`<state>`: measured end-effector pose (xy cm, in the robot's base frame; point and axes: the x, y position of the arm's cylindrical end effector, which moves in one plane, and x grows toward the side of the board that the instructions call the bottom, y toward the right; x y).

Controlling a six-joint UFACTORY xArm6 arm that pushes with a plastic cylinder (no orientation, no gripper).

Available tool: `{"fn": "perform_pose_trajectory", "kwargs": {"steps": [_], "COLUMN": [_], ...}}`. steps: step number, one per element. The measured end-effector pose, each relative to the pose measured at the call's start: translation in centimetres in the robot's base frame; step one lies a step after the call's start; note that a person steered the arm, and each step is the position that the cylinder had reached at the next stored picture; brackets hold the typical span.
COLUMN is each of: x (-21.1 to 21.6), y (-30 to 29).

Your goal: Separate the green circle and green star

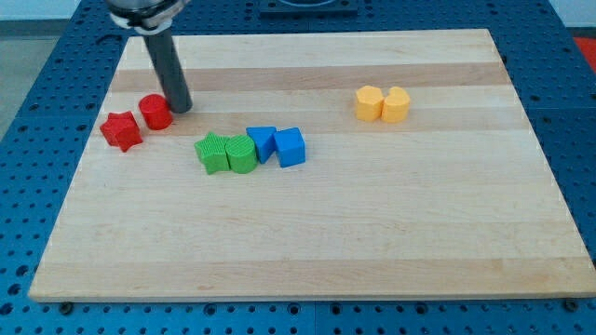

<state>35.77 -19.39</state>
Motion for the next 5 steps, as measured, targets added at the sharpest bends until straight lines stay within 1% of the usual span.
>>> {"fn": "perform_pose_trajectory", "kwargs": {"steps": [1,3,4,5], "x": [0.7,0.6,0.4,-0.7], "y": [-1.7,-1.9,-1.9,-1.9]}}
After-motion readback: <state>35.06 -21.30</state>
